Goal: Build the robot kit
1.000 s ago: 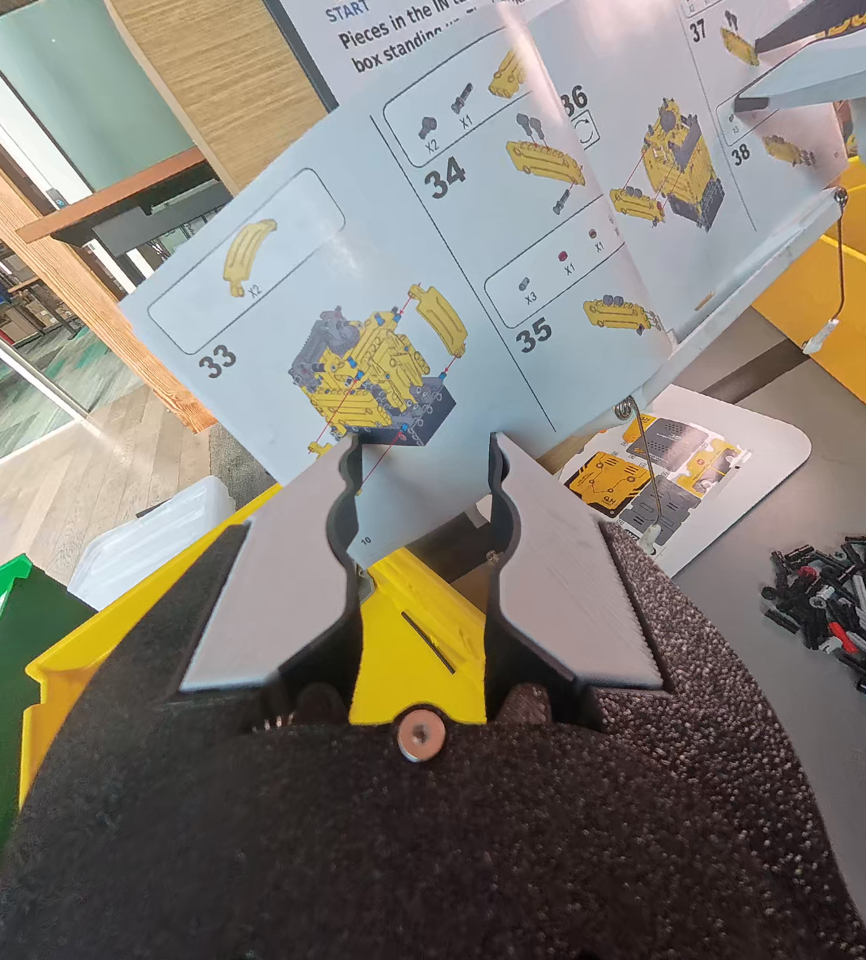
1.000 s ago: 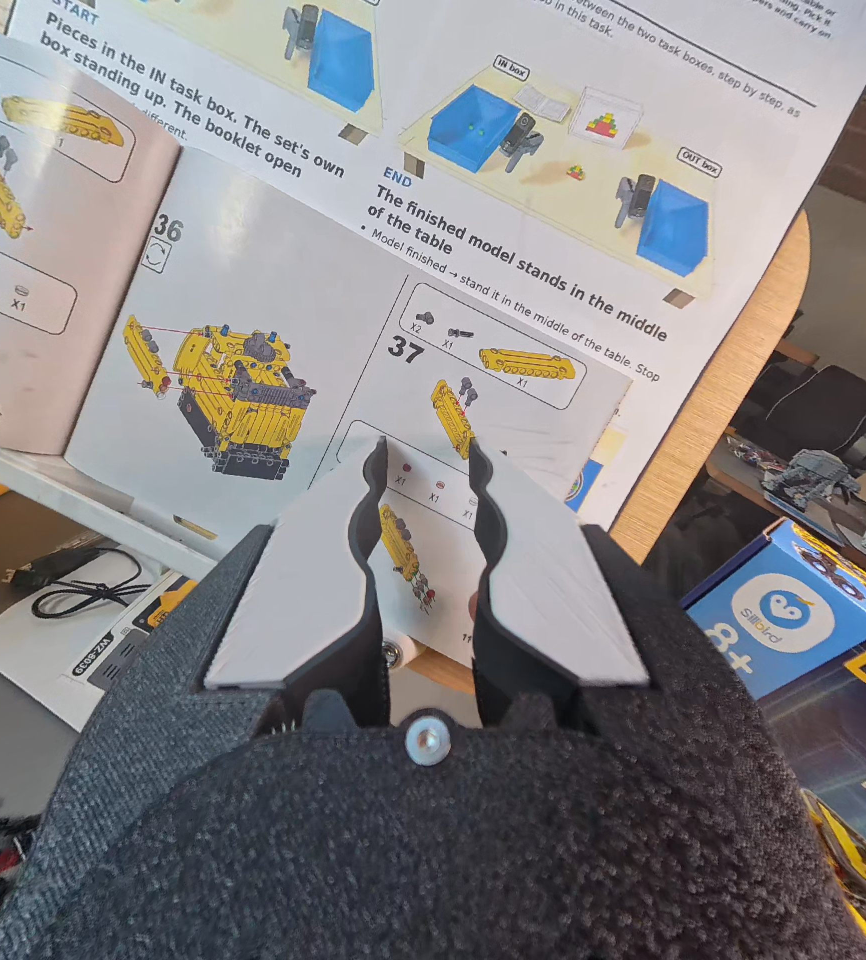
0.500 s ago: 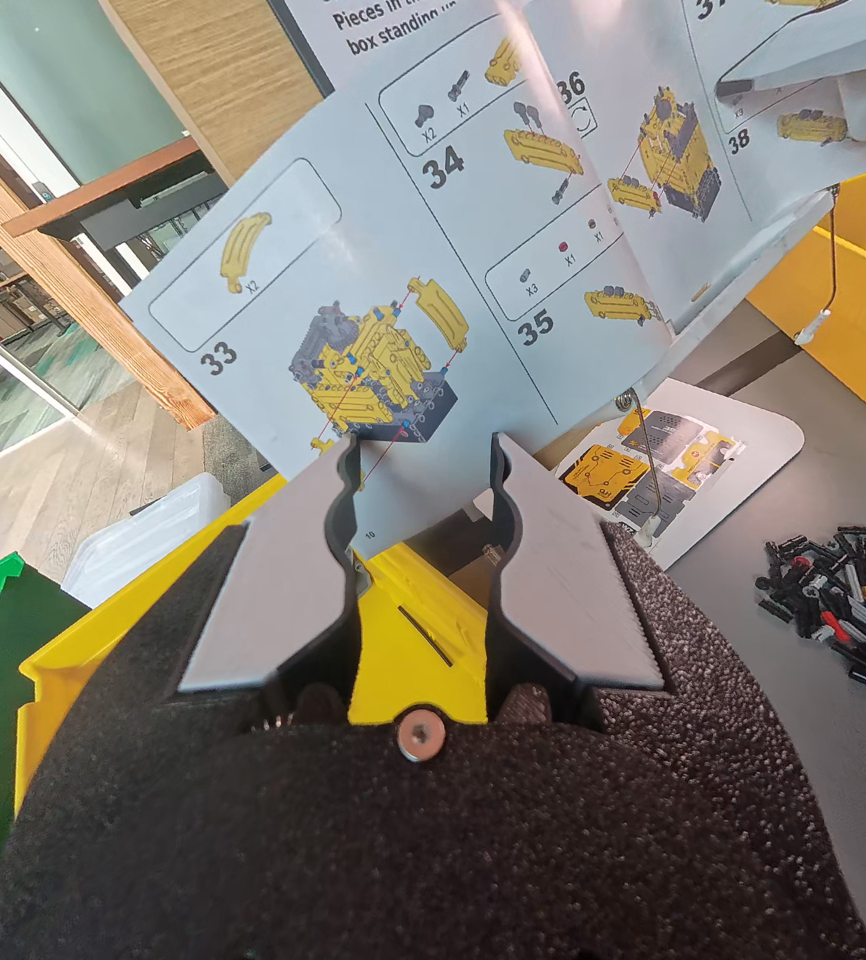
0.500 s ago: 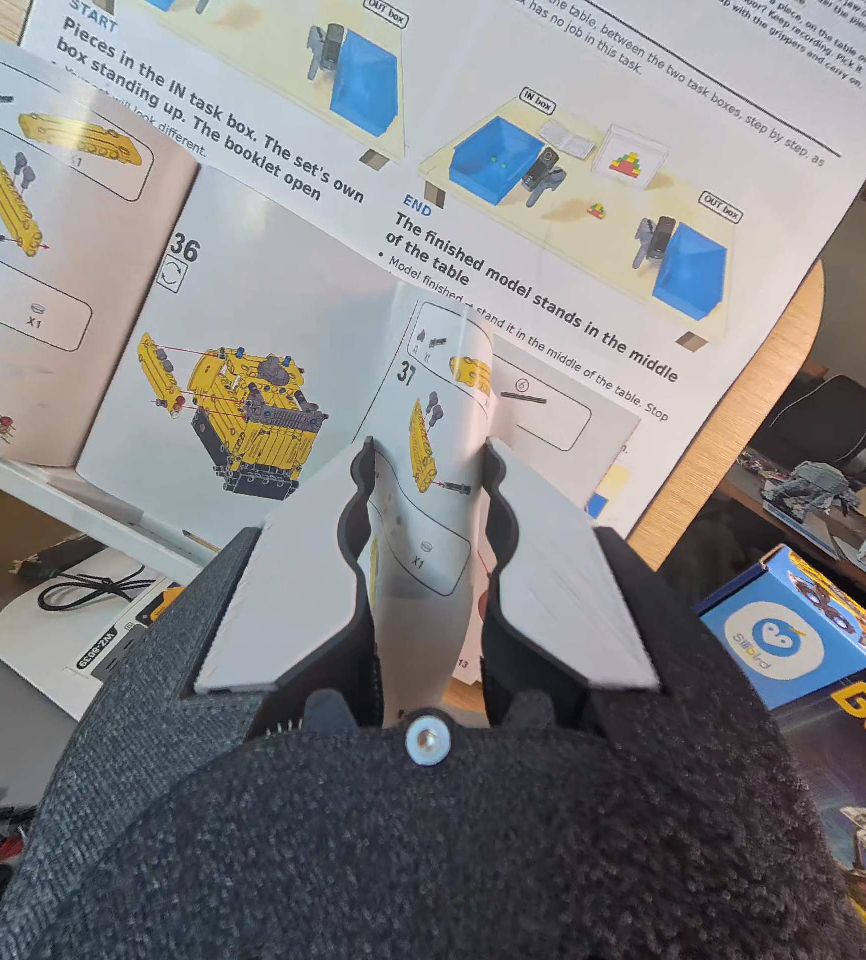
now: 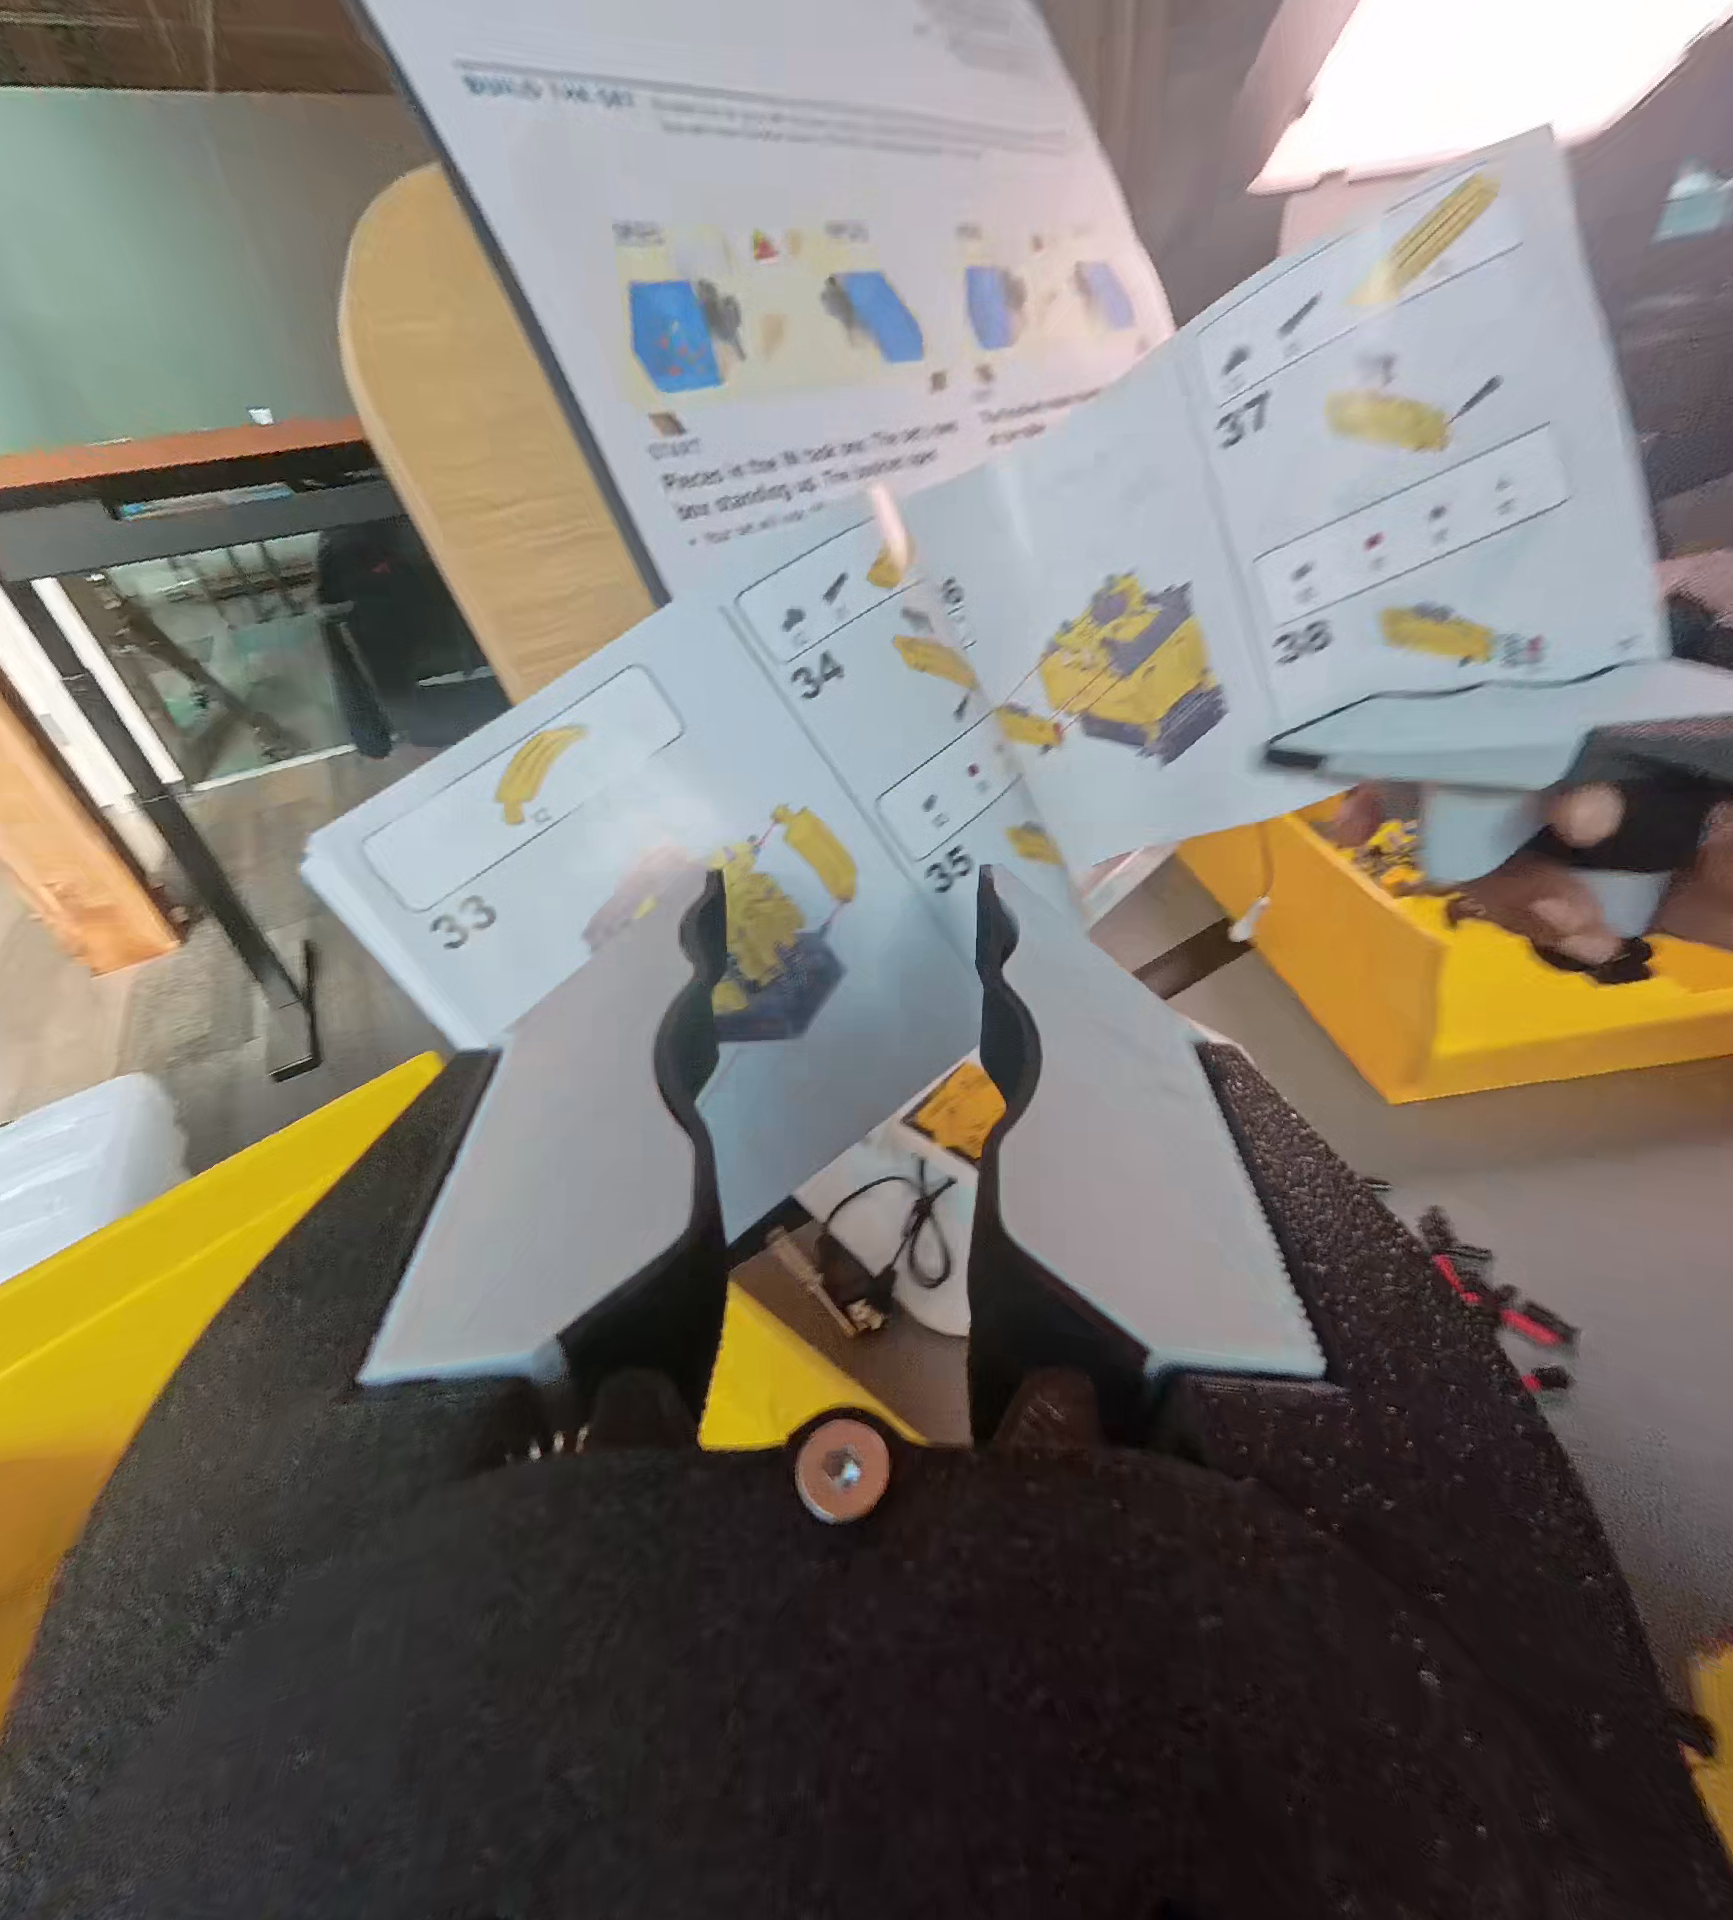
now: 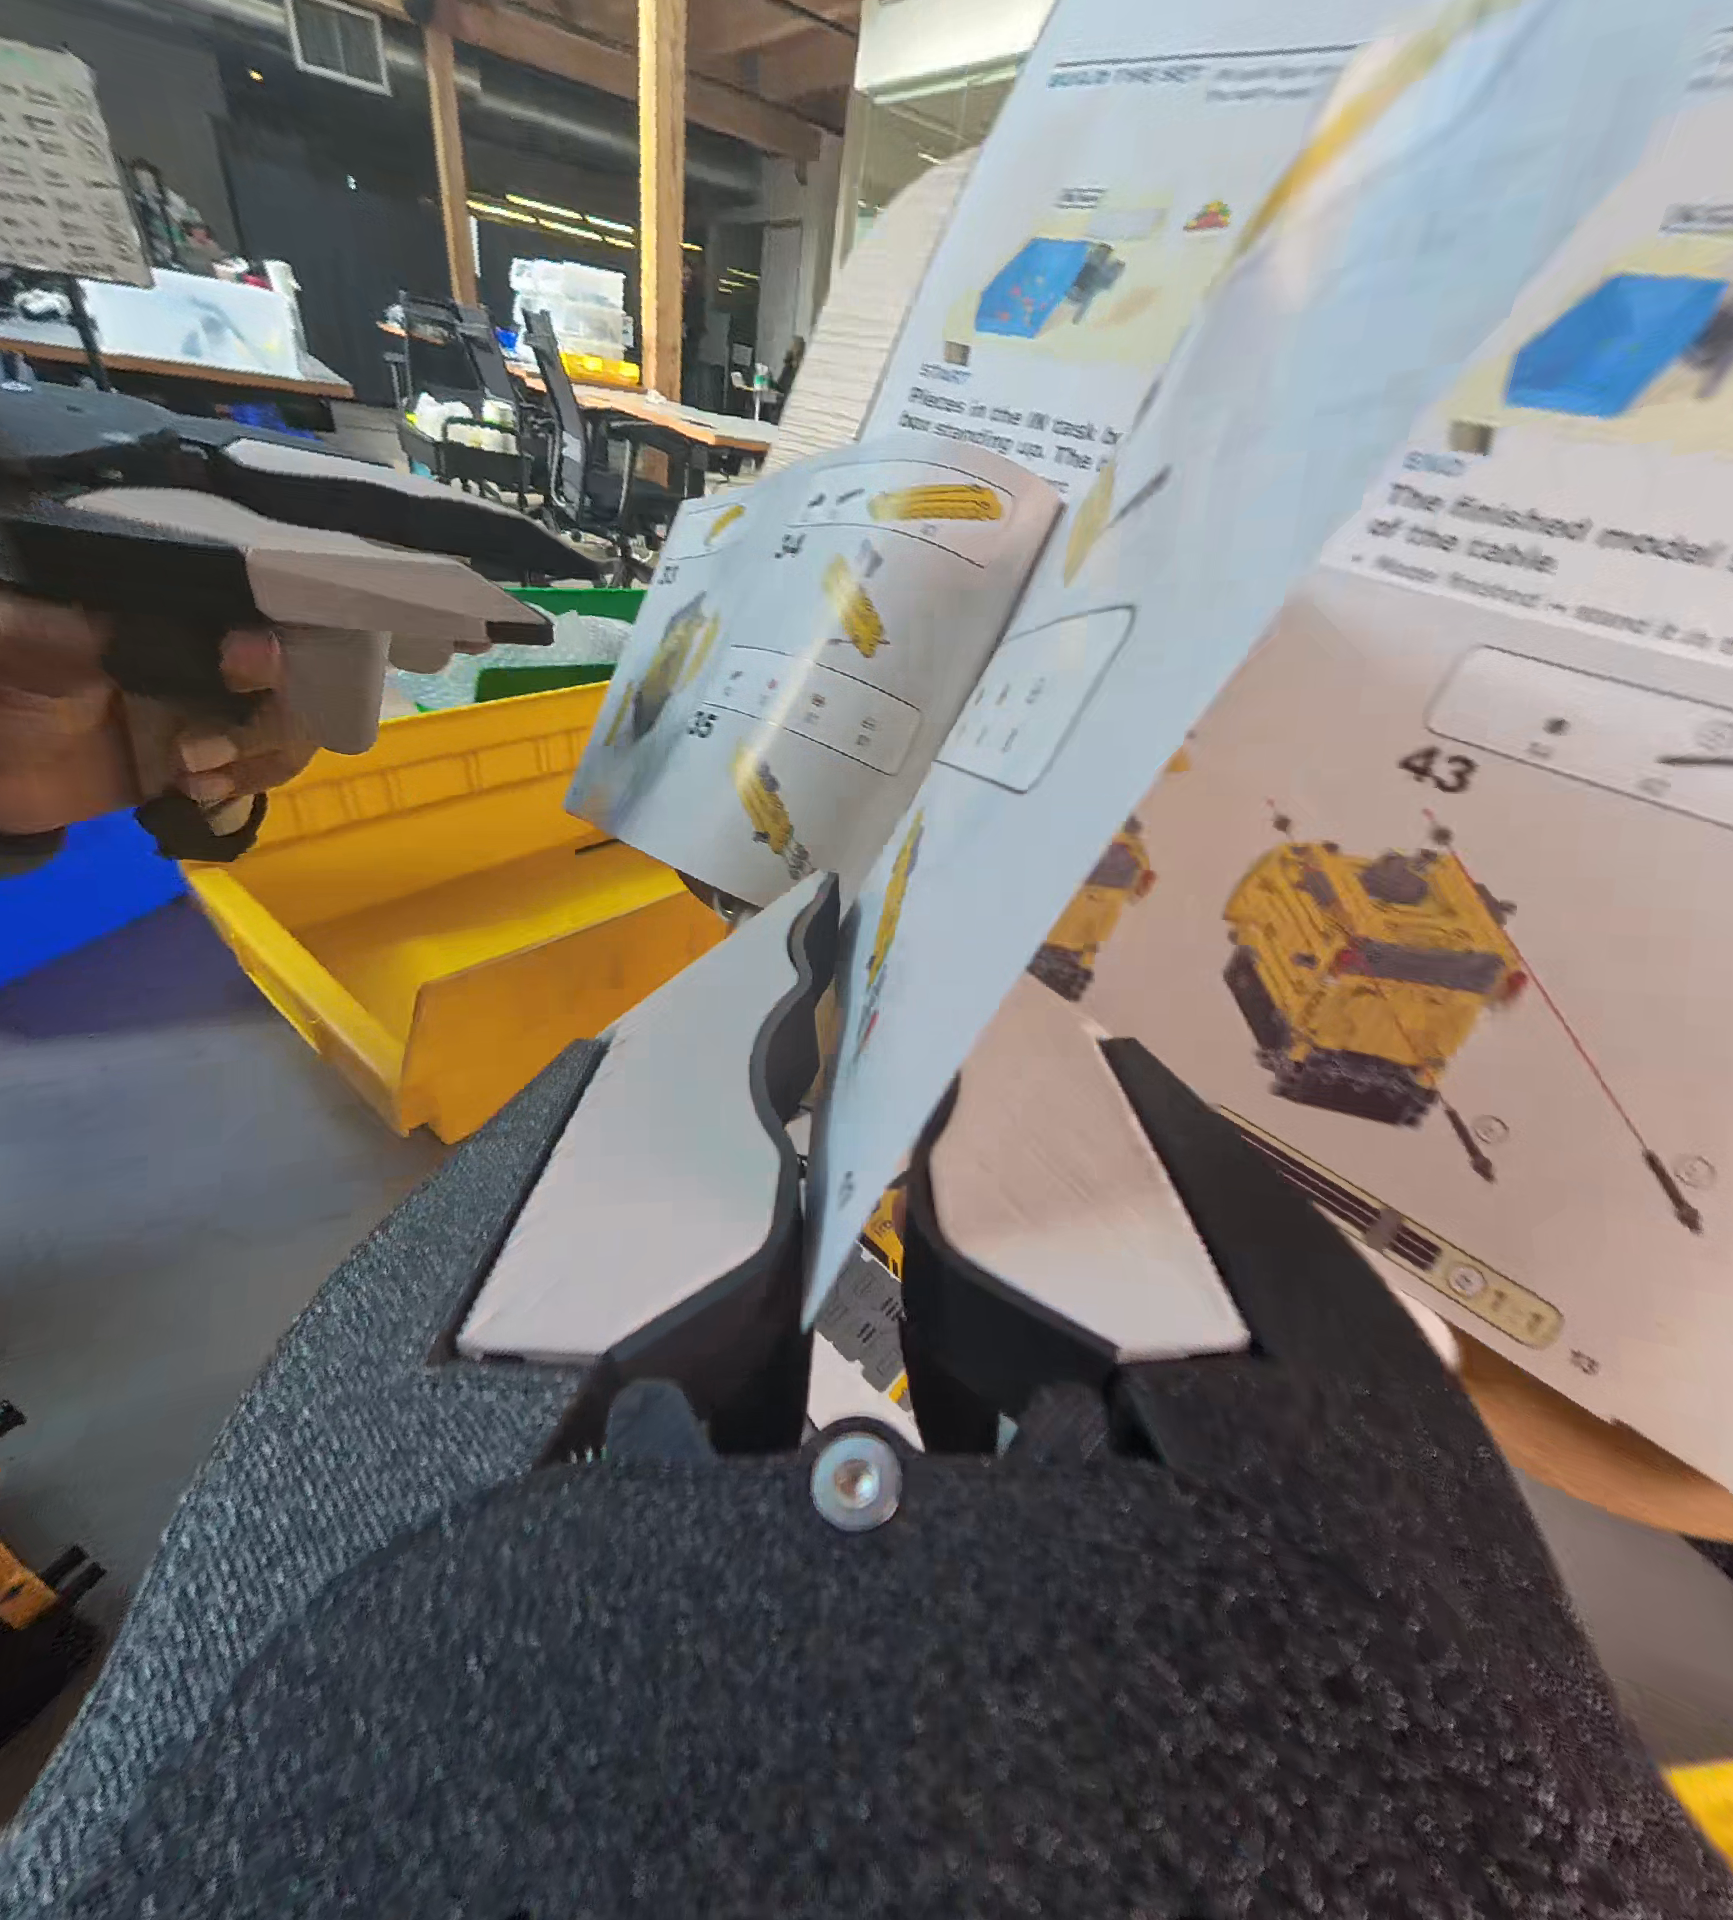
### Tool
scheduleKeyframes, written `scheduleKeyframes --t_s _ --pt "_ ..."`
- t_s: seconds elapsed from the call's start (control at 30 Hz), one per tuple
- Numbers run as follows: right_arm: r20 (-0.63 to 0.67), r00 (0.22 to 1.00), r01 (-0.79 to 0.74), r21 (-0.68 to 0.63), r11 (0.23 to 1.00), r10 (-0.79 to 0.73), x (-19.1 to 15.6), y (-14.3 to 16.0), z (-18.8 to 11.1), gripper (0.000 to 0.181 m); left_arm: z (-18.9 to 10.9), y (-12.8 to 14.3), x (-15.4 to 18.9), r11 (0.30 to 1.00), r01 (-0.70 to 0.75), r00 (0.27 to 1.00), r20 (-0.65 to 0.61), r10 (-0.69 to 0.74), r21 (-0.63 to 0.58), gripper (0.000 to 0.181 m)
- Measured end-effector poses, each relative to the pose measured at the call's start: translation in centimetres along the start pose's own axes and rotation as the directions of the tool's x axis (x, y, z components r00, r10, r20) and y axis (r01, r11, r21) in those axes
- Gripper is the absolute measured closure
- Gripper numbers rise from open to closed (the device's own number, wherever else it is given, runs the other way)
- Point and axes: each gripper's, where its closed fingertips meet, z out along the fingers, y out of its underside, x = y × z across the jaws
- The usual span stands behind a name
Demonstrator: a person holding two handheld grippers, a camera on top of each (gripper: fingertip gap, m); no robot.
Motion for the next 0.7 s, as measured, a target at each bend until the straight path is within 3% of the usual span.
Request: scheduleKeyframes --t_s 0.13,0.23,0.33,0.47,0.53,0.6,0.7 --pt "0.002 0.976 0.217 -0.019 0.976 -0.217 -4.7 -0.4 3.6 0.169 -1.5 -3.8 6.3 0.974 0.208 0.937 -0.302 -0.174 0.086 0.113" --pt "-0.044 0.935 0.347 -0.092 0.934 -0.352 -6.5 0.7 7.1 0.163 -2.0 -5.0 7.4 0.938 0.341 0.874 -0.388 -0.292 0.062 0.1" --pt "-0.043 0.913 0.398 -0.119 0.91 -0.405 -7.7 1.7 9.9 0.151 -1.1 -2.9 4.8 0.944 0.331 0.917 -0.244 -0.317 0.016 0.112" --pt "0.11 0.916 0.399 -0.135 0.907 -0.387 -10.2 3.4 11.0 0.113 -0.5 0.4 0.0 0.956 0.294 0.955 -0.027 -0.294 -0.02 0.162" --pt "0.17 0.915 0.383 -0.081 0.92 -0.366 -11.6 2.8 9.8 0.114 -0.3 1.9 -1.6 0.958 0.282 0.959 0.0 -0.282 -0.06 0.181" --pt "0.181 0.933 0.321 -0.026 0.947 -0.312 -11.7 1.2 8.2 0.117 0.0 2.8 -2.9 0.955 0.286 0.958 0.011 -0.286 -0.073 0.181" --pt "0.0 0.978 0.211 0.028 0.977 -0.211 -7.1 -1.6 6.3 0.132 0.5 3.2 -3.9 0.949 0.306 0.952 0.005 -0.307 -0.072 0.181"
